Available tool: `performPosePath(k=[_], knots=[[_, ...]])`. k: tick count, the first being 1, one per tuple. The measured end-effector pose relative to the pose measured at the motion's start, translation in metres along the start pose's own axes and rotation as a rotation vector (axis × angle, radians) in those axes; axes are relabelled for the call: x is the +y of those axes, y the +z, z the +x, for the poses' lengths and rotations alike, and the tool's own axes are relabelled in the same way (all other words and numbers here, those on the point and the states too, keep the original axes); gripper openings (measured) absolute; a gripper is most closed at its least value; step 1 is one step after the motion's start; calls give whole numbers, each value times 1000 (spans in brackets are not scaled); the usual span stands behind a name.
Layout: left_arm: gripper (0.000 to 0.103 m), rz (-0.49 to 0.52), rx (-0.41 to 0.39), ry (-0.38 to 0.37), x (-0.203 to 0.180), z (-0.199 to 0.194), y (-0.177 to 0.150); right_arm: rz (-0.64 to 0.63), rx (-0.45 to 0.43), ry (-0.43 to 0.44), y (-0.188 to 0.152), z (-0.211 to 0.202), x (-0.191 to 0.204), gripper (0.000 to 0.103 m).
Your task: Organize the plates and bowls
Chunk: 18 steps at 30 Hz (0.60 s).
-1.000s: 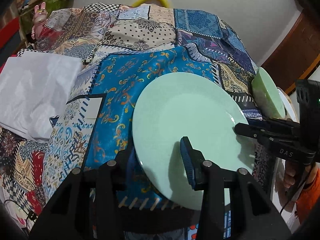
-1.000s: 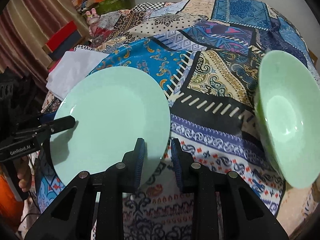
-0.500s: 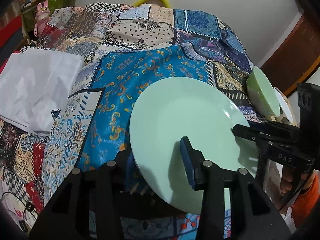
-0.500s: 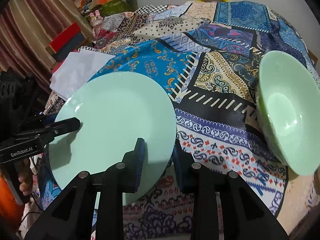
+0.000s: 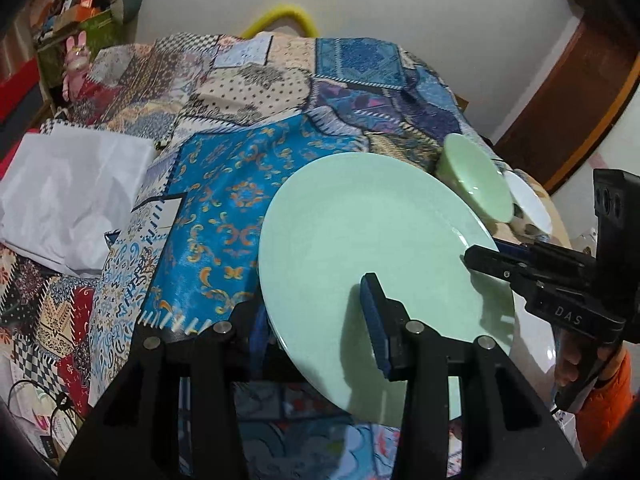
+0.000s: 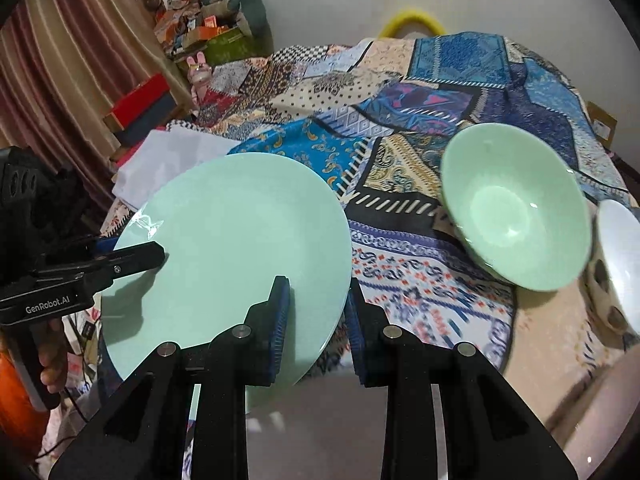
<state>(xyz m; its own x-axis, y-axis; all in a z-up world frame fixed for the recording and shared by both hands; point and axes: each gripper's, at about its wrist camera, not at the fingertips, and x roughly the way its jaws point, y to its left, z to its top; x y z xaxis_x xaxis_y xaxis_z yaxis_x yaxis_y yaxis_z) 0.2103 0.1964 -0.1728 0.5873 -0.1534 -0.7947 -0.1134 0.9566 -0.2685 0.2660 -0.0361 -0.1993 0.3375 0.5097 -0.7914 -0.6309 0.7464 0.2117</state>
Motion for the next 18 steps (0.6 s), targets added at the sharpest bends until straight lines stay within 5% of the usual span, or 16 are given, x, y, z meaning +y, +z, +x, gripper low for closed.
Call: performPosePath(k=[18], knots=[[43, 74, -21, -61, -76, -37, -26, 46, -100, -51, -41, -80, -21, 25]])
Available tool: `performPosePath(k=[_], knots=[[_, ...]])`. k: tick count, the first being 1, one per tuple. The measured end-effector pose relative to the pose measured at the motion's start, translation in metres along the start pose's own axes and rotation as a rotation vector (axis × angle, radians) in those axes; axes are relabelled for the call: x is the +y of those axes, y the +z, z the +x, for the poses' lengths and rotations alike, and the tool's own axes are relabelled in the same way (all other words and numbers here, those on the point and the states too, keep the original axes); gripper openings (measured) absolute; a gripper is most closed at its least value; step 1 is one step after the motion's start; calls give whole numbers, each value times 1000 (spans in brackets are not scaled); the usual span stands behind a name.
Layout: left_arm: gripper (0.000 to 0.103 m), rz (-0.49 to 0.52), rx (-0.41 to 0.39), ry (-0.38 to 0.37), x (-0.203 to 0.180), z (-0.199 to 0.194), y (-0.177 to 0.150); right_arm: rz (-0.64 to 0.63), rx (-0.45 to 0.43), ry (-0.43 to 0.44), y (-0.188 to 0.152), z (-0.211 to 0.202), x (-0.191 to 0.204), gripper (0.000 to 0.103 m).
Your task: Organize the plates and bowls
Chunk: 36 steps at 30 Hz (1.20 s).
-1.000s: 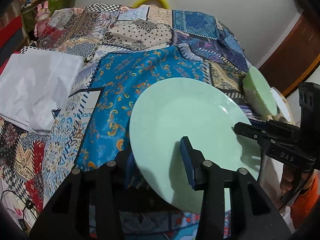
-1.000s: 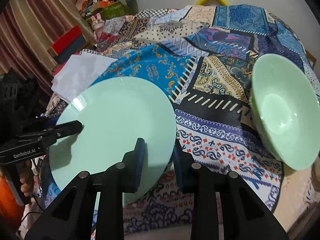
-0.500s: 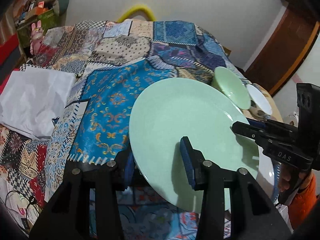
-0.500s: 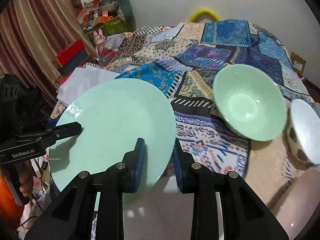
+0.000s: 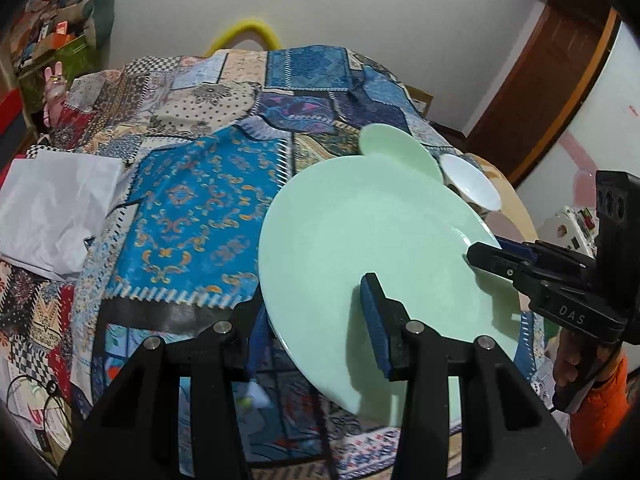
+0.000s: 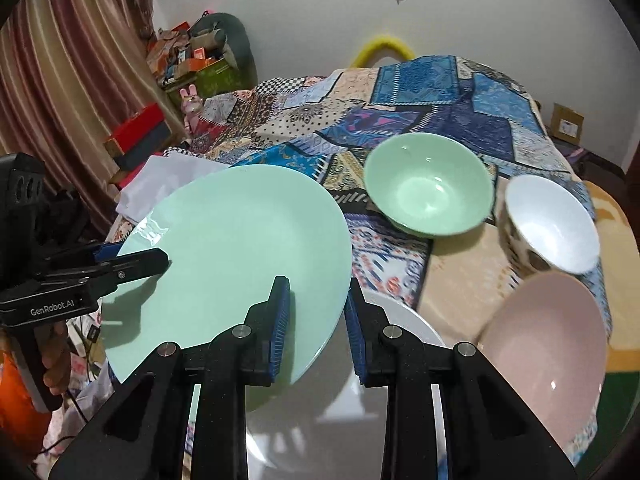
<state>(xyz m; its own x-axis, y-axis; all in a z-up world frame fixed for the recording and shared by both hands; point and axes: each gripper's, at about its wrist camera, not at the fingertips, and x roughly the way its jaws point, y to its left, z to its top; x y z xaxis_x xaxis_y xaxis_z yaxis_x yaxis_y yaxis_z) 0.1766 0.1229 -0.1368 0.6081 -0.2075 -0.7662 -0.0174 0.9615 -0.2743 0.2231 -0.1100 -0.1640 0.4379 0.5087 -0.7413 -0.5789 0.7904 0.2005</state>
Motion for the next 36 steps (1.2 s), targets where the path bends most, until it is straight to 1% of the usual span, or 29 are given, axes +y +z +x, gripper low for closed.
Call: performPosePath(k=[9, 21, 30, 36], knots=[[43, 9, 46, -23, -24, 14, -19, 35, 8, -22, -31, -18, -17, 25], [43, 10, 109, -49, -37, 43, -37, 111, 47, -32, -66, -17, -36, 25], [43, 11, 133, -48, -40, 59, -39, 154, 63, -31, -80, -14, -43, 25], [43, 33, 129, -23, -45, 65, -39, 157, 71, -38, -84, -12, -44, 25]])
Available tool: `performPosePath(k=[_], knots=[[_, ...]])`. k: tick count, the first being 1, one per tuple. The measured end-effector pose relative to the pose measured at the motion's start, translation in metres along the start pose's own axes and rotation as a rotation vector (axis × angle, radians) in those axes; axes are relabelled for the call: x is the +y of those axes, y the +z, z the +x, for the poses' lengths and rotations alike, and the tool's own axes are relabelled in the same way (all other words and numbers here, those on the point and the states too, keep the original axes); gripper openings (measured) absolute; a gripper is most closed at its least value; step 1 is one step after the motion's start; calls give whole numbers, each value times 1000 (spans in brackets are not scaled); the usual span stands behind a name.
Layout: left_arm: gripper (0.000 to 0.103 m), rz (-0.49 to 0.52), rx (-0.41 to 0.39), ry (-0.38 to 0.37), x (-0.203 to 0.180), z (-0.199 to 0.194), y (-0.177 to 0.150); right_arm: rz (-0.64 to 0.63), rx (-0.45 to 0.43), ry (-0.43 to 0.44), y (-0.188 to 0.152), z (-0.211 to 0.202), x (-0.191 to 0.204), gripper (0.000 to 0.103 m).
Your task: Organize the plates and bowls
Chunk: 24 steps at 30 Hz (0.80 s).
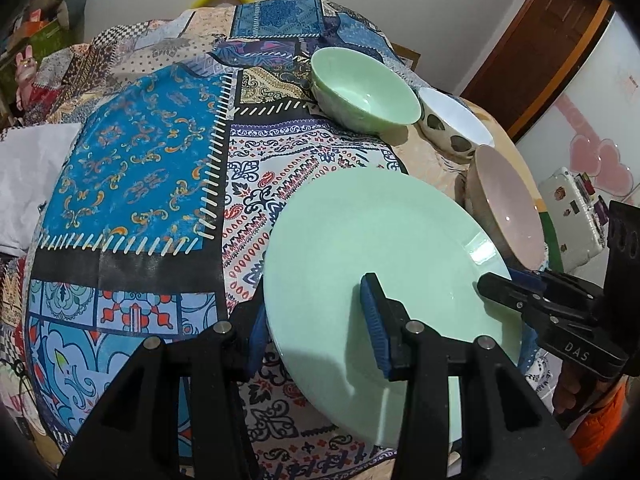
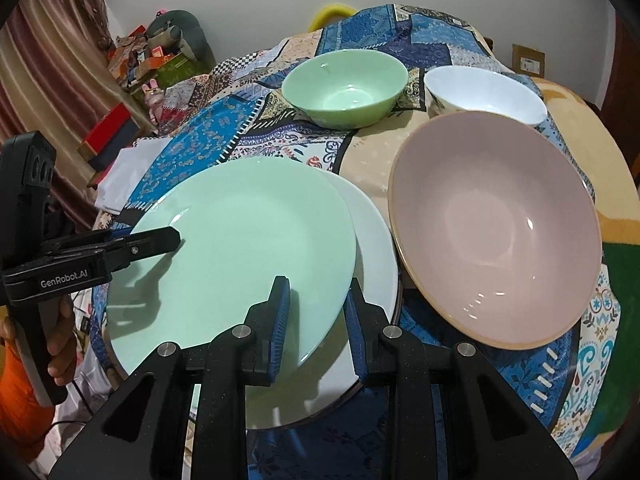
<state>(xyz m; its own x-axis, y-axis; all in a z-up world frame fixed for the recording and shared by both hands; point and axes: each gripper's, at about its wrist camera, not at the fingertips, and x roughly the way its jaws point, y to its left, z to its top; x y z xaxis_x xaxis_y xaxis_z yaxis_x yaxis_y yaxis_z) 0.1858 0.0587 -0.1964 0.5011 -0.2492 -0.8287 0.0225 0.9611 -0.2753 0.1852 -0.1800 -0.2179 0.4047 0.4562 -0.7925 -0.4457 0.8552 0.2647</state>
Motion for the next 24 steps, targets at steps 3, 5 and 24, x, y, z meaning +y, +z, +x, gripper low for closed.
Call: performPosePath(k=[3, 5, 24], knots=[[43, -4, 12, 1, 1, 3, 0, 3, 4, 0, -2, 1, -2, 25], [43, -6, 24, 0, 1, 7, -1, 2, 5, -4, -3, 1, -2, 25], [44, 21, 61, 15, -2, 17, -6, -5, -14, -11, -9, -2, -3, 23]])
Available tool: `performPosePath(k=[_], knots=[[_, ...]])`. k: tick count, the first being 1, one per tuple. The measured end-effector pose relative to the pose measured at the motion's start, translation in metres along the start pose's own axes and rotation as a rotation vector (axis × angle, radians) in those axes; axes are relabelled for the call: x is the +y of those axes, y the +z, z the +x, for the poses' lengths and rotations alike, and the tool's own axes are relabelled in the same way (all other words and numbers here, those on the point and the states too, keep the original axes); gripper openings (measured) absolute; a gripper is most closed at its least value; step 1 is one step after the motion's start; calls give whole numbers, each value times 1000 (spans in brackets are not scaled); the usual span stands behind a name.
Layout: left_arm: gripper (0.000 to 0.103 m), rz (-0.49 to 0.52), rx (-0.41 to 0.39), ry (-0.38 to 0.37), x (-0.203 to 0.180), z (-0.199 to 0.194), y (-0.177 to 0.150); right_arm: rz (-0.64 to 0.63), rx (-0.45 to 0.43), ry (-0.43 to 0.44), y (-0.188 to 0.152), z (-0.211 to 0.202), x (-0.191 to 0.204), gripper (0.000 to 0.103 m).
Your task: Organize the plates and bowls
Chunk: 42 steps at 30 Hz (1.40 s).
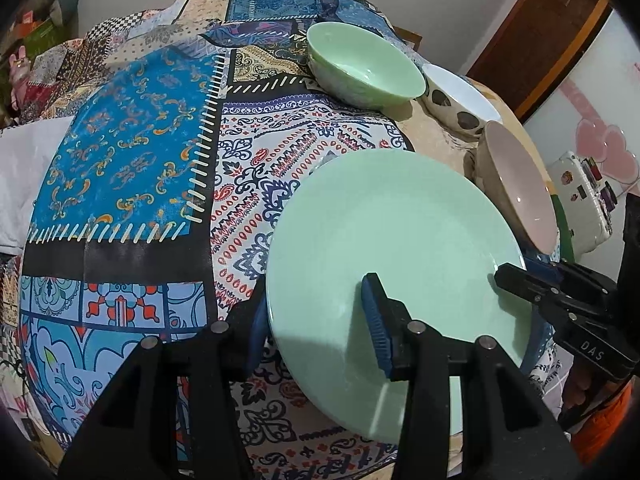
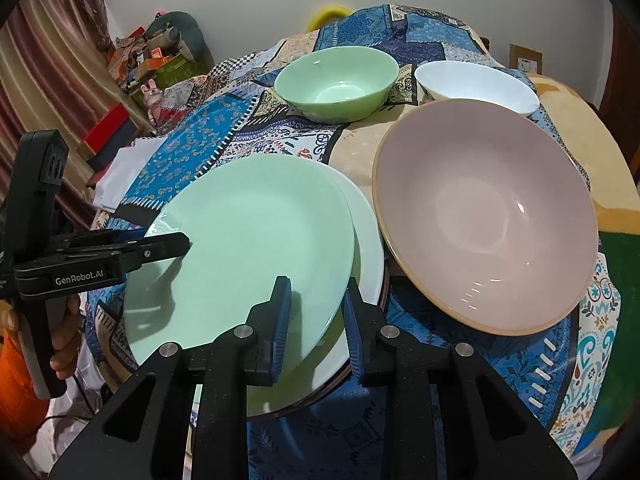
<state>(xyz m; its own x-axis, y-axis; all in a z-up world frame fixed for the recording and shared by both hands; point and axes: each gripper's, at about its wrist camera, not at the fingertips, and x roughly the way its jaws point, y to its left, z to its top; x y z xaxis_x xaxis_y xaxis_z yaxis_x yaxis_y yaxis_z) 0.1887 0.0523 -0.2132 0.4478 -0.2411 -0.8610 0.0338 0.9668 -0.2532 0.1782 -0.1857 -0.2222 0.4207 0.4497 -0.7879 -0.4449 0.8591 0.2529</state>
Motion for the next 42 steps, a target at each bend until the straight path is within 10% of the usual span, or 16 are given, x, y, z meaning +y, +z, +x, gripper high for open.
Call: performPosePath(k=[25, 42], knots=[[63, 125, -191, 26, -56, -68, 32, 4, -163, -94, 7, -63, -23, 27], [65, 216, -85, -26, -138, 10, 72, 128, -218, -207, 4, -79, -105, 39]])
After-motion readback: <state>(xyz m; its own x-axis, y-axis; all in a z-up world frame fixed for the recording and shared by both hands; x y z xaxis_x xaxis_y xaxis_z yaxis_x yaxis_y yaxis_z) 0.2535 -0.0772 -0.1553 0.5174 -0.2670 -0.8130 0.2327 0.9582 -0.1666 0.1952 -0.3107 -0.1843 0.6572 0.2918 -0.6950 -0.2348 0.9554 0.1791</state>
